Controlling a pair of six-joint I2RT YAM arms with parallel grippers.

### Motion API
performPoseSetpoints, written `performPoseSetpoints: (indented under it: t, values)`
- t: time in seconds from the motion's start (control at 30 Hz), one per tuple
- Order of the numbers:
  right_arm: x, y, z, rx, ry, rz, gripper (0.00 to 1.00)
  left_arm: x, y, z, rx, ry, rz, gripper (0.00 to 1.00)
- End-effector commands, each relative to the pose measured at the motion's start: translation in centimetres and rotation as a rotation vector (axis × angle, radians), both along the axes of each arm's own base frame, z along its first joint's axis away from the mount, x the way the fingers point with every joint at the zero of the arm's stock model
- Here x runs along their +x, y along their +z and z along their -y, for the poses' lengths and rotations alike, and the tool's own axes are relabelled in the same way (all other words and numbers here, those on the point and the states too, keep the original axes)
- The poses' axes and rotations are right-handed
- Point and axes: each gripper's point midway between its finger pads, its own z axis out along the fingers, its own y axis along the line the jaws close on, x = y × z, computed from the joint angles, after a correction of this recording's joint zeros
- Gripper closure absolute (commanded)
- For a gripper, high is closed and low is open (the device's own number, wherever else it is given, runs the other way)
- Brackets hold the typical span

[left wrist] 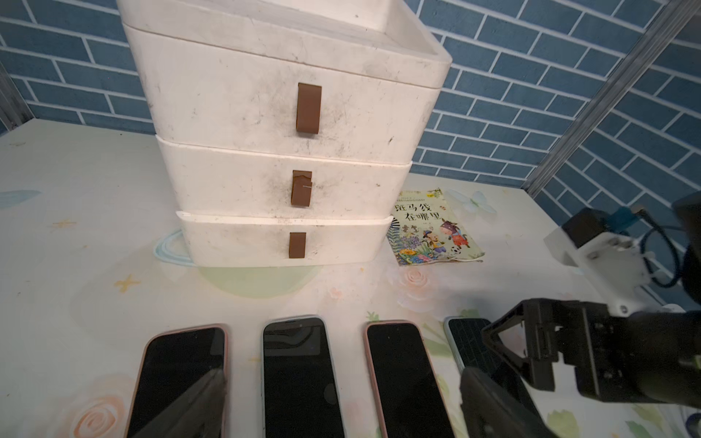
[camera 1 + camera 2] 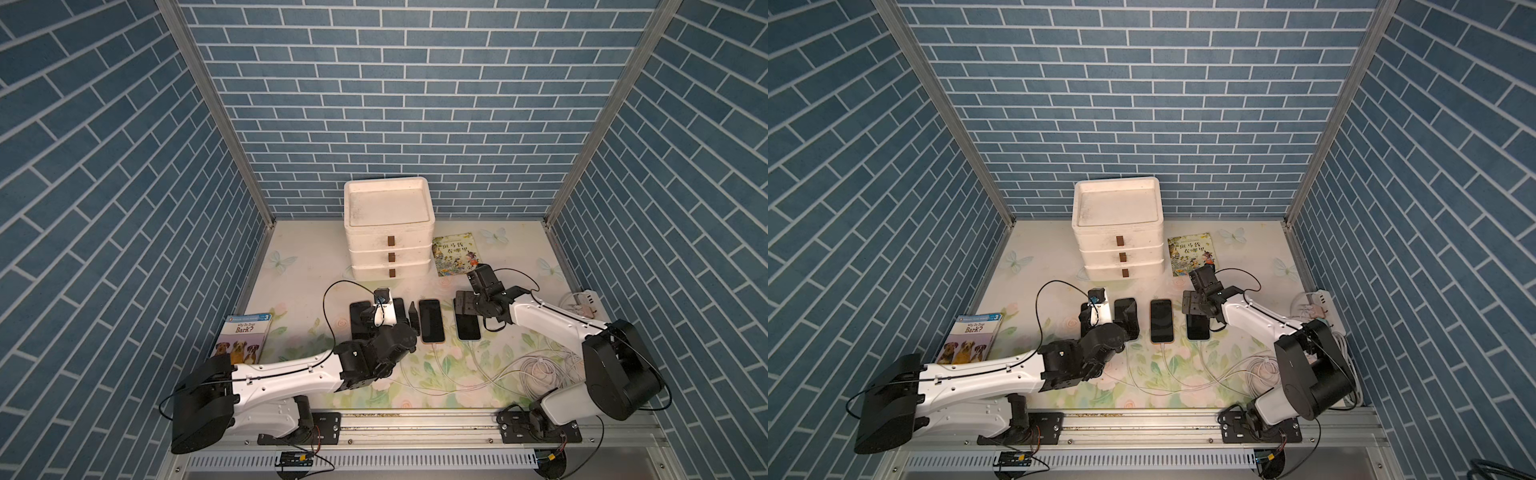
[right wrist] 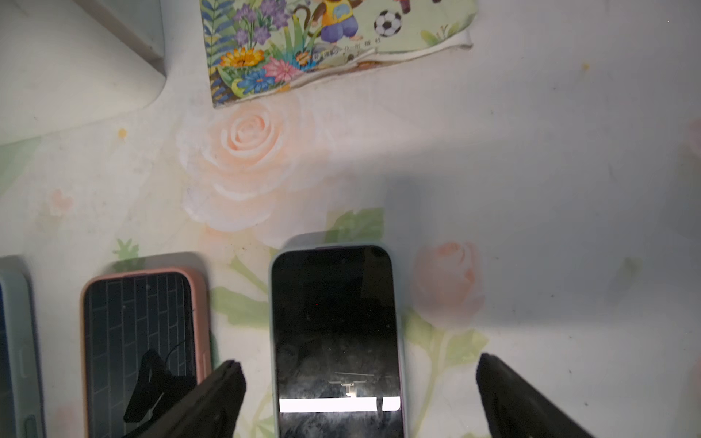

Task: Unplug the charging cable from the phone
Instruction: Pick up the phone at the center of the board.

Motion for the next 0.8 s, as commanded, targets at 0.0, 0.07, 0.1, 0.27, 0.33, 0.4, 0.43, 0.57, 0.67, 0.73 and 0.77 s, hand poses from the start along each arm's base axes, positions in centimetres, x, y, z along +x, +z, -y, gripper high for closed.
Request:
performPoseSetpoints:
  t: [0.0, 0.07, 0.1, 0.27, 0.33, 0.4, 0.43, 0.57, 0.67, 0.73, 0.77]
  values:
    - [-0.9, -0.8, -0.3, -0.033, 0.047, -0.057, 0.00, 0.4, 1.2, 1.2, 0.029, -0.033, 0.065, 0.00]
    - [-1.2, -1.3, -0.4, -0.029, 0.055, -0.072, 0.00, 0.6, 0.8, 1.7, 0.039, -0.037, 0.054, 0.00]
    - [-1.3, -1.5, -0.7, -0.022, 0.064, -0.077, 0.00, 0.7, 0.6, 1.9, 0.041, -0.036, 0.043, 0.00]
    - [-1.9, -2.2, -1.3, -0.035, 0.086, -0.123, 0.01, 0.6, -0.2, 2.7, -0.005, -0.073, 0.006, 0.00]
    - [-2.3, -2.3, -1.4, -0.034, 0.089, -0.137, 0.00, 0.4, -0.4, 2.7, -0.025, -0.076, -0.007, 0.00]
    - [-2.5, -2.7, -1.4, -0.037, 0.081, -0.159, 0.00, 0.3, -1.0, 3.0, -0.039, -0.082, -0.032, 0.00]
    - [-2.7, -2.9, -1.5, -0.039, 0.081, -0.172, 0.01, 0.3, -1.5, 3.3, -0.045, -0.085, -0.050, 0.00]
    - [-3.2, -3.5, -1.3, -0.054, 0.078, -0.210, 0.02, 0.0, -3.6, 4.0, -0.073, -0.089, -0.121, 0.01]
    - [-3.4, -3.7, -1.4, -0.047, 0.085, -0.221, 0.05, -0.3, -4.5, 4.4, -0.107, -0.107, -0.146, 0.02]
    - [-3.5, -3.8, -1.6, -0.039, 0.090, -0.231, 0.06, -0.4, -5.0, 4.6, -0.125, -0.120, -0.154, 0.02]
    - [-3.6, -3.8, -1.6, -0.039, 0.091, -0.234, 0.06, -0.6, -5.3, 4.7, -0.129, -0.129, -0.162, 0.01]
